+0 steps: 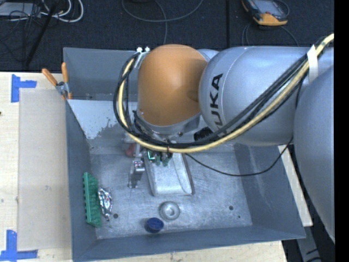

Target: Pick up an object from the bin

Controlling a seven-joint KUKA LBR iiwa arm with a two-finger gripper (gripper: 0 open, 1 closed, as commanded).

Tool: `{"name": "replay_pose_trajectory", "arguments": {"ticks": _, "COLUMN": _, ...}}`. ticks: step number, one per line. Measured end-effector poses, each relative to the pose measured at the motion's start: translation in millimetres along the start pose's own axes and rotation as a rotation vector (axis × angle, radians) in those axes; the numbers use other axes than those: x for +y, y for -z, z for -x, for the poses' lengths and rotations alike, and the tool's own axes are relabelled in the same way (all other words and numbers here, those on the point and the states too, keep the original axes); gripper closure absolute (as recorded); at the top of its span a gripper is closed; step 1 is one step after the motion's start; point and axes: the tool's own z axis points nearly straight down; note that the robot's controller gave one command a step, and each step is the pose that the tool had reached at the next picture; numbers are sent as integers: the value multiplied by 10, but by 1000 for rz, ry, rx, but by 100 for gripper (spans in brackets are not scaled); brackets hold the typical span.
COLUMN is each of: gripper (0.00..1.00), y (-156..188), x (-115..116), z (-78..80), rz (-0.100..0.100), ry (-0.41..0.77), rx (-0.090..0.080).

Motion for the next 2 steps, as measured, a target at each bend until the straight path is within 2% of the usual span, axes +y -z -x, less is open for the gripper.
{"name": "replay_pose_trajectory", "arguments": {"ticks": 1, "gripper": 0, "y": -1372, "x": 206, "z": -223, "rz": -1, "ry": 60, "rx": 2}}
{"name": "replay_pose_trajectory", "arguments": {"ticks": 2, "gripper": 0, "y": -1476, "x": 367, "z": -90, "rz": 2, "ry": 82, "rx": -9}}
